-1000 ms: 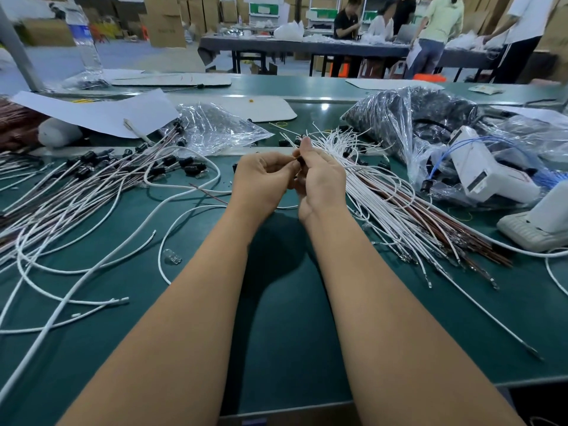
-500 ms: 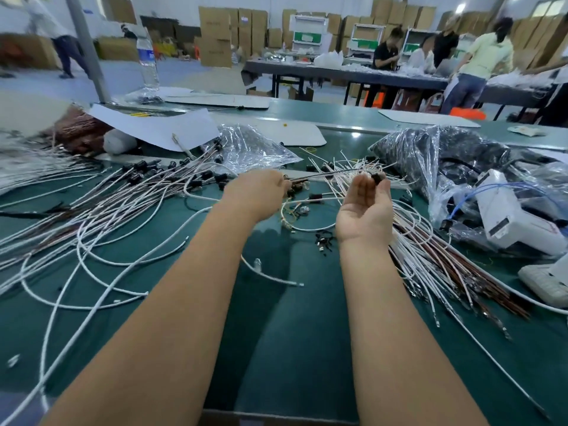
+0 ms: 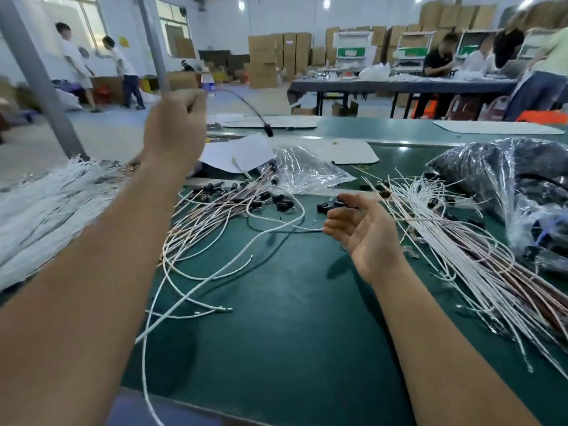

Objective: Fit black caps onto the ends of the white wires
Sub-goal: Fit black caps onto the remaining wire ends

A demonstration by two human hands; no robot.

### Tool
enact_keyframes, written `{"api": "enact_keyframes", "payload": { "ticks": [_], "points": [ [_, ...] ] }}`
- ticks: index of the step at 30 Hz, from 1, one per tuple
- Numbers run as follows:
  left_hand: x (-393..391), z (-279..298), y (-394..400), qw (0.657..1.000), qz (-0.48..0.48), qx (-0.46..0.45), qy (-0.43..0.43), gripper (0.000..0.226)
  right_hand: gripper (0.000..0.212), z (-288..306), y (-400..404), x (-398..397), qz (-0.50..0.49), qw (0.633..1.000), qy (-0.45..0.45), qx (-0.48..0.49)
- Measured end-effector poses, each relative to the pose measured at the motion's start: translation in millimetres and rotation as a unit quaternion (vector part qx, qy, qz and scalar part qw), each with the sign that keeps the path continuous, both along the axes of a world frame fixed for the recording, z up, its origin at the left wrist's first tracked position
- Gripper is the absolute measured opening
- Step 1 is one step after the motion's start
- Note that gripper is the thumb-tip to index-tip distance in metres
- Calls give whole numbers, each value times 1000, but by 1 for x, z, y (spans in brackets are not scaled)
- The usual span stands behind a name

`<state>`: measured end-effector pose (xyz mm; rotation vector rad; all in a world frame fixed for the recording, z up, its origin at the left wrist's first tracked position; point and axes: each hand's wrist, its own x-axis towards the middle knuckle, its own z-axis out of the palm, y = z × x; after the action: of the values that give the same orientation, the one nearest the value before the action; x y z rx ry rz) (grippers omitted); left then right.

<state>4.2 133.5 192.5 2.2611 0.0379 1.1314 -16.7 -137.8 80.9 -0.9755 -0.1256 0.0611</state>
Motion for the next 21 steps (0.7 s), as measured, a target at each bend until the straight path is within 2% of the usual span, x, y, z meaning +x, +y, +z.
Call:
{"api": "enact_keyframes", "payload": {
  "ticks": [1, 2, 3, 4, 5, 7, 11, 12, 14, 16, 17, 19, 21],
  "points": [
    [-1, -22, 14, 992, 61, 80, 71, 28, 25, 0, 2, 1, 6, 1000, -1, -21],
    [-5, -49, 27, 965, 93, 155, 187, 30, 27, 0, 3, 1, 11, 999, 4, -41],
    [-10, -74, 39, 924, 100, 210, 304, 33, 29, 0, 4, 1, 13, 998, 10, -61],
    [-18, -94, 48, 888, 97, 237, 381, 37, 31, 1, 4, 2, 16, 997, 15, -79],
    [-23, -105, 54, 875, 91, 240, 410, 41, 32, 0, 4, 3, 19, 995, 18, -94],
    [-23, -107, 60, 880, 84, 224, 410, 46, 32, -1, 4, 4, 19, 994, 22, -109],
    [-3, -72, 58, 841, 80, 275, 459, 38, 27, -2, 4, 5, -17, 991, 23, -133],
    [1, -61, 52, 846, 67, 270, 455, 37, 25, -3, 4, 5, -37, 989, 23, -139],
    [11, -38, 31, 896, 29, 207, 391, 40, 18, -3, 1, 3, -71, 987, 16, -146],
    [16, -20, -4, 961, -39, 80, 263, 43, 9, -4, -1, 1, -93, 985, 7, -147],
    [15, -14, -27, 978, -87, 13, 190, 43, 9, -4, -2, 0, -106, 984, 2, -144],
    [3, -19, -80, 977, -175, -99, 67, 40, 13, -4, -2, -3, -133, 979, -15, -155],
    [-19, -49, -131, 961, -226, -154, 39, 37, 13, -3, -2, -5, -164, 970, -39, -174]
  ]
}}
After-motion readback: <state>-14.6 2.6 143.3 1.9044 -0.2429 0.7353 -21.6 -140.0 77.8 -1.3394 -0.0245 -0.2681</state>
